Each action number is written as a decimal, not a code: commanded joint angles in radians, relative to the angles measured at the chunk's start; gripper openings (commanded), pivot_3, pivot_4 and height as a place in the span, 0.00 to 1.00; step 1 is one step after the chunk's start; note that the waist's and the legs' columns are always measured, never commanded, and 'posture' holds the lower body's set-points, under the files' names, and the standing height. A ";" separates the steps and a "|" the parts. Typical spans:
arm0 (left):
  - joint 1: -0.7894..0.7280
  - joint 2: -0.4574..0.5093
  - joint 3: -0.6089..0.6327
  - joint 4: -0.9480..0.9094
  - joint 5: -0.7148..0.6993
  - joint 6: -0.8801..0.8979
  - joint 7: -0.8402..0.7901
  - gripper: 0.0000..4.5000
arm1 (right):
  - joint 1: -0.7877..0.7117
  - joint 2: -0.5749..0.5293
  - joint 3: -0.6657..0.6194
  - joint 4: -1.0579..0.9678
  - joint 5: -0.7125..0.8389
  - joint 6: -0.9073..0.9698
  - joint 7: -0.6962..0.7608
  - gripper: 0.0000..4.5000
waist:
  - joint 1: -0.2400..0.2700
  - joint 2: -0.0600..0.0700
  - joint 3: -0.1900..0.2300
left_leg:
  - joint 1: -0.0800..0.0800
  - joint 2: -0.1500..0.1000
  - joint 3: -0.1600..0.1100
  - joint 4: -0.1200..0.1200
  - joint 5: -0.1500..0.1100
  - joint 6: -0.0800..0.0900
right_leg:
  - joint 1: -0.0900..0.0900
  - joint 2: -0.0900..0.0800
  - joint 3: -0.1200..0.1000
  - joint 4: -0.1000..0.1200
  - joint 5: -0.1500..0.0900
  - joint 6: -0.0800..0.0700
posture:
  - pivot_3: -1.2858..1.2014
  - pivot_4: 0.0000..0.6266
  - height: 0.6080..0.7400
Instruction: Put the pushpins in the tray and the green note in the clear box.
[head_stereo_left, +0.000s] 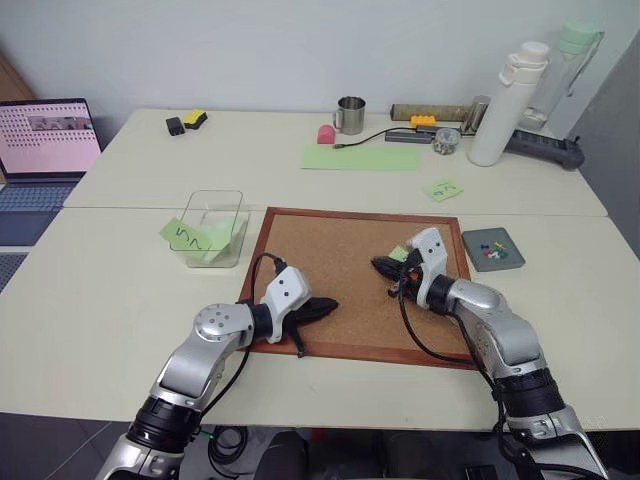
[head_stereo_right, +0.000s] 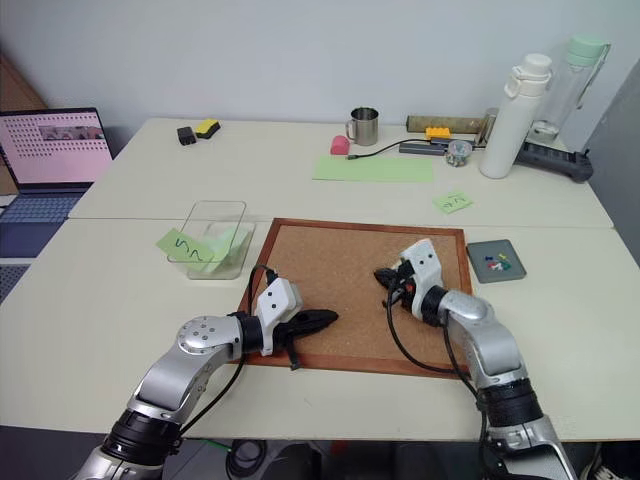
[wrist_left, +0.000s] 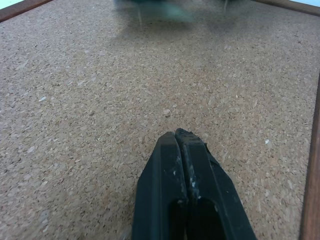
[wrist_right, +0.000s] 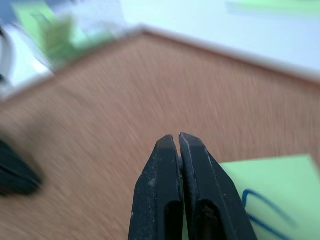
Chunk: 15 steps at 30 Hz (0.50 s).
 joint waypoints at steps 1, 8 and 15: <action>-0.027 0.002 0.014 0.043 0.015 -0.010 0.017 0.00 | -0.003 -0.090 0.039 -0.072 -0.054 -0.080 0.078 0.01 | 0.001 0.000 0.000 | 0.000 0.000 0.000 0.000 0.000 0.000 | 0.000 0.000 0.000 0.000 0.000 0.000 | 0.52 0.24 1.00; -0.204 -0.082 0.219 0.053 -0.328 0.344 0.020 0.26 | 0.006 -0.270 0.124 -0.075 -0.178 -0.288 0.232 0.00 | 0.000 -0.003 0.002 | -0.001 0.000 -0.001 0.001 0.000 0.000 | 0.000 0.000 -0.001 0.000 0.000 0.000 | 0.52 0.24 1.00; -0.326 -0.101 0.276 0.077 -0.508 0.607 0.020 0.52 | -0.012 -0.334 0.152 -0.066 -0.216 -0.439 0.338 0.00 | -0.004 -0.003 0.002 | -0.001 0.000 0.000 0.001 0.001 -0.002 | 0.000 0.000 -0.001 -0.001 0.000 0.000 | 0.52 0.24 1.00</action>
